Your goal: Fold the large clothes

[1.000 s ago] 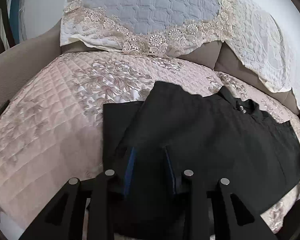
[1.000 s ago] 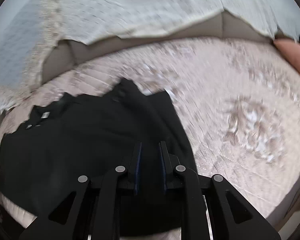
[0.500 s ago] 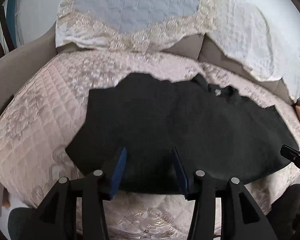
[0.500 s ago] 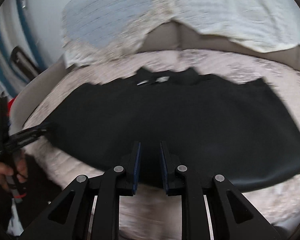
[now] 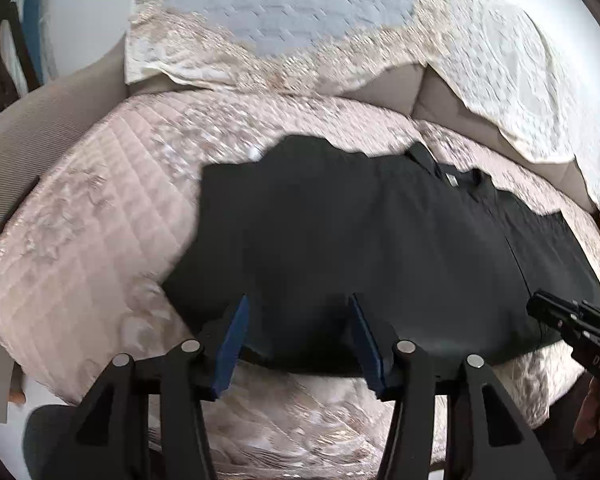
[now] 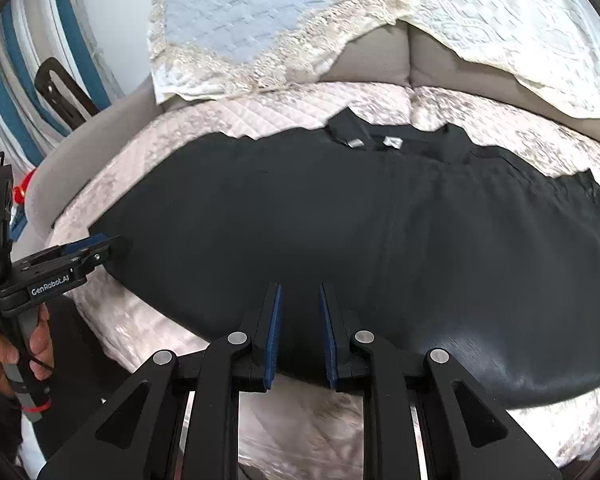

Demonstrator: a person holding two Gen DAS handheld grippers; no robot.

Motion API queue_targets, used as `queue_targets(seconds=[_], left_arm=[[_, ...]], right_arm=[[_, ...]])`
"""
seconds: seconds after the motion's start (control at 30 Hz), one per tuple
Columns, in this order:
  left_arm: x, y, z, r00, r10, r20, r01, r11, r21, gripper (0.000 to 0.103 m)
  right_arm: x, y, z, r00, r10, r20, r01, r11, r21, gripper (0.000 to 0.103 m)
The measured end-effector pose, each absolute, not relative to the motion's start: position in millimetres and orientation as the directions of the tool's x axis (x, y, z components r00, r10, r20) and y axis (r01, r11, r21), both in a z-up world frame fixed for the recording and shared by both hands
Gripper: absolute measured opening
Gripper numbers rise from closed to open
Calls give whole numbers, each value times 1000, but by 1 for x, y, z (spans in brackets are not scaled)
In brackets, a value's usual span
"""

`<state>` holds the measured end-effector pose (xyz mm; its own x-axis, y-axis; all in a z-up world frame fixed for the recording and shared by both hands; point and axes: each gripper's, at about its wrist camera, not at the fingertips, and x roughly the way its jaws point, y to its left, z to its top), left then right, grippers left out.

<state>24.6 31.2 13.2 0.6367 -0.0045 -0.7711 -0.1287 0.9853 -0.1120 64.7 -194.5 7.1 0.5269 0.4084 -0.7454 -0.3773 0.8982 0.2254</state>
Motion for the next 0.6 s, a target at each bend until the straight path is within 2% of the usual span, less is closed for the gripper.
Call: queue_targets(seconds=[0.13, 0.3, 0.4, 0.6], left_arm=[[29, 49, 20, 657, 55, -752, -185, 979, -90, 66], [41, 73, -2, 614, 76, -785, -238, 967, -92, 68], [40, 89, -22, 589, -7, -808, -261, 945, -198, 73], [40, 97, -19, 608, -63, -791, -237, 937, -257, 74]], right_arm=[[72, -171, 9, 515, 429, -743, -402, 886, 232, 19], [80, -140, 2, 493, 457, -740, -446, 863, 236, 19], [93, -125, -20, 447, 436, -781, -442, 867, 231, 19], [100, -120, -19, 444, 428, -787, -437, 870, 227, 19]])
